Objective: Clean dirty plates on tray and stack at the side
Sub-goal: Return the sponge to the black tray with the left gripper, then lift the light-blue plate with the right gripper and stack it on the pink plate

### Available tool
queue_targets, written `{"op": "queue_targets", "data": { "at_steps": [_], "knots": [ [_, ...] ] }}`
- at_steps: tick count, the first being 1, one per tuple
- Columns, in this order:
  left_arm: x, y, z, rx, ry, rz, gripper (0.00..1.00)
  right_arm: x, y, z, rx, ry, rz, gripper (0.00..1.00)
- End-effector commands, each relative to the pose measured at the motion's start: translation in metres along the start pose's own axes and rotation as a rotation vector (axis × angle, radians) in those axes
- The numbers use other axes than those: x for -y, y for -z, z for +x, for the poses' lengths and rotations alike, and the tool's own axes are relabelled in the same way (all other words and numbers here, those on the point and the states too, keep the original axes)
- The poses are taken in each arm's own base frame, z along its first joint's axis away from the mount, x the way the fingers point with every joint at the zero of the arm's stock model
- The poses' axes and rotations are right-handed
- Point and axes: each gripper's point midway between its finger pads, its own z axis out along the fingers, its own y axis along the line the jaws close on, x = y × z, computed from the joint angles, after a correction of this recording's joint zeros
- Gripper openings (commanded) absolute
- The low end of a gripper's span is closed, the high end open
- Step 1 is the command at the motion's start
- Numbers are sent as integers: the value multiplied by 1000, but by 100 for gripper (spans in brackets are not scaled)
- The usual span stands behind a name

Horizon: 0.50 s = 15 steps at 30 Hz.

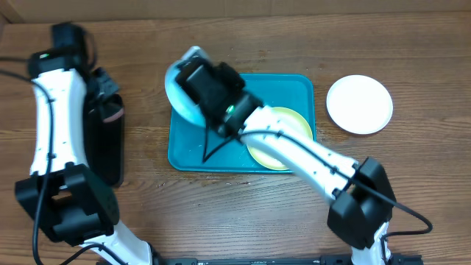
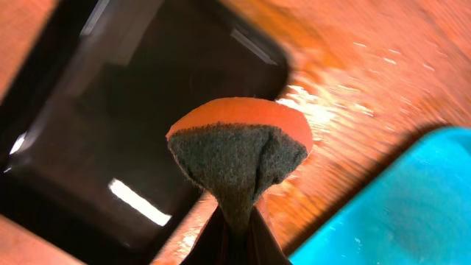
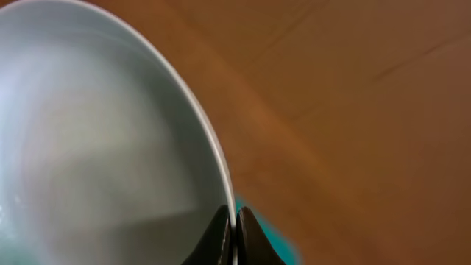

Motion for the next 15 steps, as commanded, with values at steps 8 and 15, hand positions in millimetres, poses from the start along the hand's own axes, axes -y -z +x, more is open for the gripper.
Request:
{"op": "queue_targets", "data": {
  "at_steps": [8, 15],
  "knots": [
    [-37, -10, -3, -62, 127, 1, 4, 42, 71, -49, 10, 492, 418, 4],
    [-37, -10, -3, -63, 126, 3, 4, 42, 75, -55, 34, 465, 426, 4]
  ]
}}
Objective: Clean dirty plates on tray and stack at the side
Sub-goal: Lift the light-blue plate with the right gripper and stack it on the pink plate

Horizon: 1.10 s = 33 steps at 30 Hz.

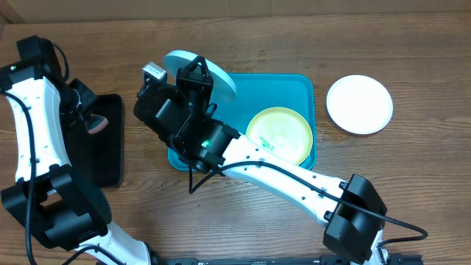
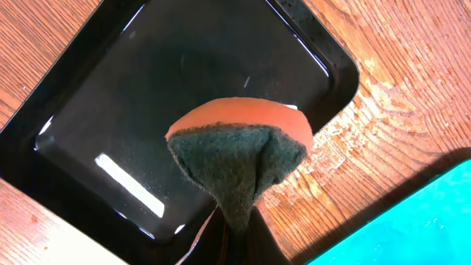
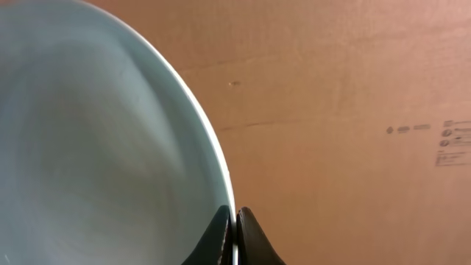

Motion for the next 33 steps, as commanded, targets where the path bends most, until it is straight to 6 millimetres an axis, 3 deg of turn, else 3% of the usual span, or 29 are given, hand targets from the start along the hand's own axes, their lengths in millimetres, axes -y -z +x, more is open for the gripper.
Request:
{"op": "queue_targets", "data": {
  "at_steps": [1, 4, 5, 6, 7, 9, 11, 12, 13, 16, 19, 20, 21, 26, 29, 33],
  "knots": [
    [1, -4, 3, -15, 20, 6, 4, 26, 2, 6, -27, -10, 44, 4],
    [3, -4, 4, -20, 20, 16, 4, 20, -7, 5, 0, -193, 6, 4],
    [5, -4, 5, -29, 20, 30, 4, 9, -14, 4, 29, -285, -65, 4],
    [9, -3, 7, -42, 19, 51, 5, -27, -29, 7, 69, -333, -284, 4],
    [9, -3, 8, -43, 19, 53, 4, -44, -36, 16, 67, -332, -403, 4],
    [9, -3, 8, -42, 13, 53, 4, -54, -54, 42, -13, -426, -487, 4],
    [9, -3, 7, -42, 13, 53, 4, -48, -77, 77, -149, -590, -473, 4],
    [10, -3, 7, -39, 13, 55, 4, -43, -96, 115, -285, -756, -450, 4],
    [10, -4, 7, -39, 13, 55, 4, -43, -104, 133, -348, -832, -458, 4],
    [10, -3, 7, -39, 13, 55, 4, -56, -120, 185, -481, -1027, -723, 4],
    [10, -3, 7, -39, 13, 55, 4, -55, -126, 219, -527, -1182, -918, 4],
    [10, -3, 6, -38, 13, 55, 4, -48, -131, 250, -568, -1284, -984, 4],
    [10, -4, 6, -37, 13, 56, 4, -44, -133, 268, -597, -1331, -999, 4],
    [11, -3, 5, -31, 13, 59, 4, -33, -131, 367, -765, -1417, -964, 4],
    [11, -3, 4, -27, 13, 61, 4, -33, -127, 416, -865, -1479, -924, 4],
    [11, -4, 4, -26, 13, 61, 4, -47, -123, 464, -956, -1556, -882, 4]
  ]
}}
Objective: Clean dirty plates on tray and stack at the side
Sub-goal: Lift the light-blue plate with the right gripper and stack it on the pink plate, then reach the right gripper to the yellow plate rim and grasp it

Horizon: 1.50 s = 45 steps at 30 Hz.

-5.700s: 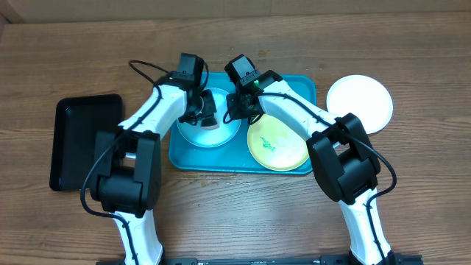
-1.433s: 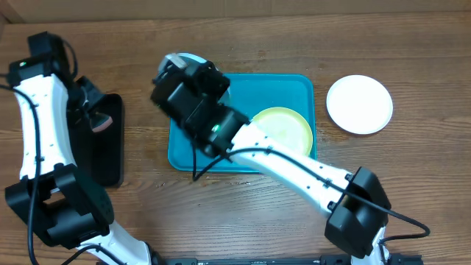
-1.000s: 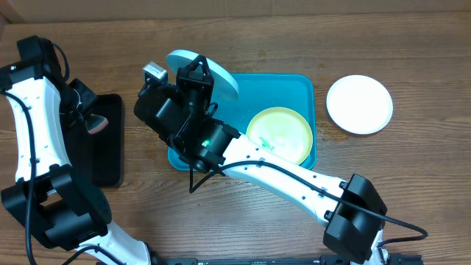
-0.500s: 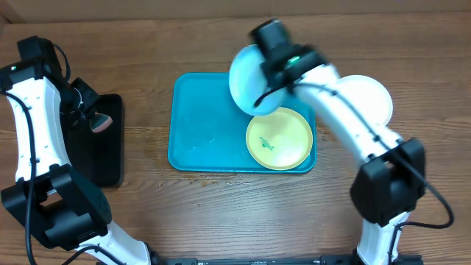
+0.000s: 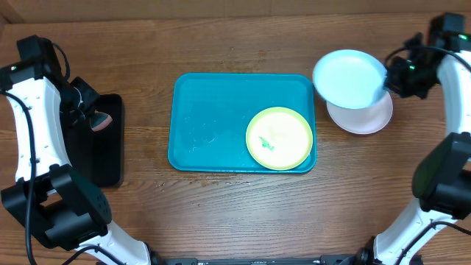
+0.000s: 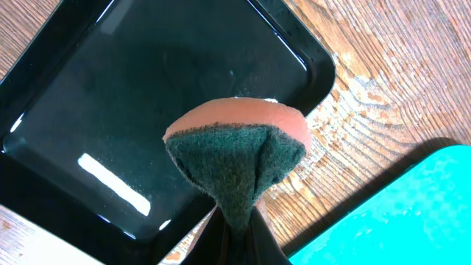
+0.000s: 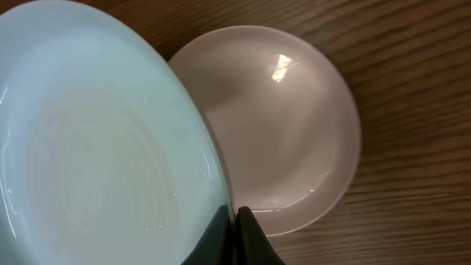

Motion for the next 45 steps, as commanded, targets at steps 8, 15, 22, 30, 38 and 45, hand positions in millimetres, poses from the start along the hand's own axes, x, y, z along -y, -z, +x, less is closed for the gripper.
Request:
{"op": "queue_targets", "data": {
  "at_steps": [8, 15, 22, 30, 38, 45],
  "knots": [
    [1, -3, 1, -9, 13, 3, 4, 49, -30, 14, -3, -104, -28, 11],
    [1, -3, 2, -10, 13, 3, 5, 52, -37, 15, 3, -102, -23, 28],
    [1, -3, 2, -10, 13, 4, 4, -5, -37, 23, -30, 34, -253, 35],
    [4, -3, 4, -23, 12, 21, 4, -104, -66, 71, -124, 489, -303, 56],
    [3, -3, 5, -26, 13, 19, 4, -146, -107, 106, -156, 743, -39, 58],
    [3, -3, 5, -26, 13, 20, 4, -137, -125, 114, -203, 733, 42, 58]
  ]
}}
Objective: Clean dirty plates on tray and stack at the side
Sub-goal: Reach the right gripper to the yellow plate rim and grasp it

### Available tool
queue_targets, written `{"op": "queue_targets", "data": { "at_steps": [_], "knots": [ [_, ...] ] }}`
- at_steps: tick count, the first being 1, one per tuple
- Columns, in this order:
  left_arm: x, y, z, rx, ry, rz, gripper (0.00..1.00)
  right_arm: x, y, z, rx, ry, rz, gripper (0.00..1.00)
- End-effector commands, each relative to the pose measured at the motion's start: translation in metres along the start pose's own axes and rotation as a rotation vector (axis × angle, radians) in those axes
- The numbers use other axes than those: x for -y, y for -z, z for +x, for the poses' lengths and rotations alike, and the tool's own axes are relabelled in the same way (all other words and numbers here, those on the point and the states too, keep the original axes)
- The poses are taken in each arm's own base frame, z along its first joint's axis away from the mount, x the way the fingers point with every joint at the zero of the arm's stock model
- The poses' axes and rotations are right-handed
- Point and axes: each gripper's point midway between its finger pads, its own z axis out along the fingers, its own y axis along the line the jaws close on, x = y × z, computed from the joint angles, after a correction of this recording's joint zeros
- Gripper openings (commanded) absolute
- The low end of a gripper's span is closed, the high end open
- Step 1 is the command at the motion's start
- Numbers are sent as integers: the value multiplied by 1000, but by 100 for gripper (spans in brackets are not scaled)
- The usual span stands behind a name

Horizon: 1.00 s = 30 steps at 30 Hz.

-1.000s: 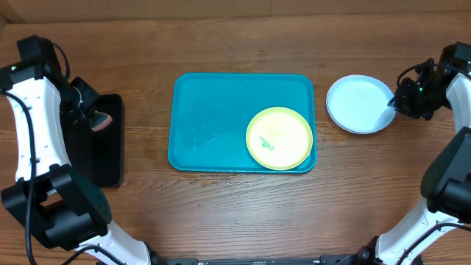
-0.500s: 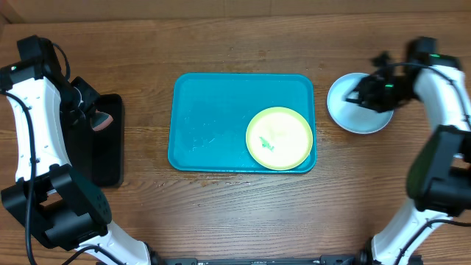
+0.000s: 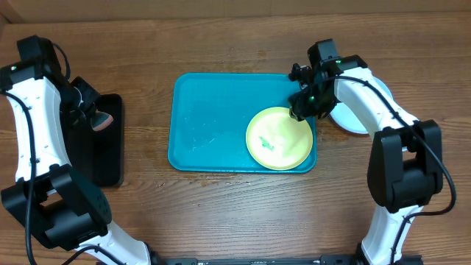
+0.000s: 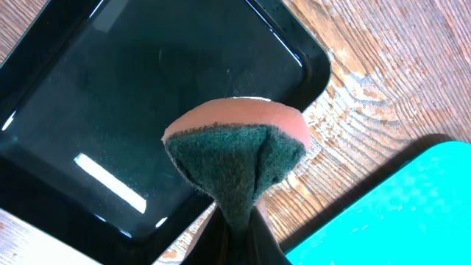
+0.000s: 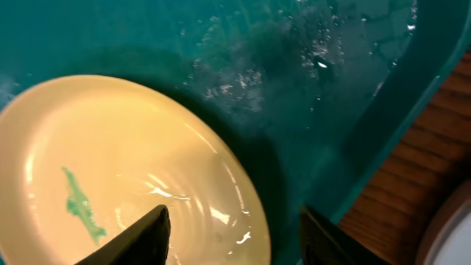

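A yellow plate (image 3: 280,138) with a green smear (image 5: 79,202) lies at the right end of the teal tray (image 3: 213,121). My right gripper (image 3: 302,107) stands open over the plate's far right rim (image 5: 250,199), with nothing between its fingers (image 5: 140,235). Right of the tray sits the plate stack (image 3: 347,121), partly hidden under my right arm. My left gripper (image 3: 92,118) is shut on an orange and green sponge (image 4: 235,158) above the corner of the black tray (image 4: 110,110).
The black tray (image 3: 99,147) lies at the table's left side, holding shiny liquid. Water drops speckle the teal tray's floor (image 5: 294,44). Bare wood lies between the two trays and in front of them.
My right gripper was shut on the pale blue plate above the white plate at the right. Now the blue plate rests on that stack and the gripper is open over the yellow plate. The left arm is unchanged.
My right gripper held the pale blue plate tilted over the tray's left end while the left gripper carried the sponge by the black tray. The plate was then above the white plate at the right. Now it lies stacked there, released.
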Motion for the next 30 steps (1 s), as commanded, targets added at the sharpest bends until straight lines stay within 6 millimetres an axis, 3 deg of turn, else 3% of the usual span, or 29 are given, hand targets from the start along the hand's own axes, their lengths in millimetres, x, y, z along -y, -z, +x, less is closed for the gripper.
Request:
{"op": "queue_targets", "data": {
  "at_steps": [1, 12, 15, 19, 23, 30],
  "knots": [
    [1, -3, 3, -17, 13, 6, 4, 13, -17, 14, -69, -30, 45, 58],
    [2, -3, 3, -15, 13, 9, 4, 5, -22, 33, -143, -46, -2, 53],
    [3, -3, 3, -18, 13, 15, 4, 4, -26, 39, -158, -50, -5, 45],
    [4, -3, 3, -18, 13, 20, 4, 0, -34, 53, -191, -84, -19, 43],
    [8, -3, 4, -26, 11, 40, 4, -4, -37, 45, -160, -168, -24, 21],
    [29, -3, 13, -44, -96, 98, 4, -43, -41, 14, -56, -203, -167, 6]
  ]
}}
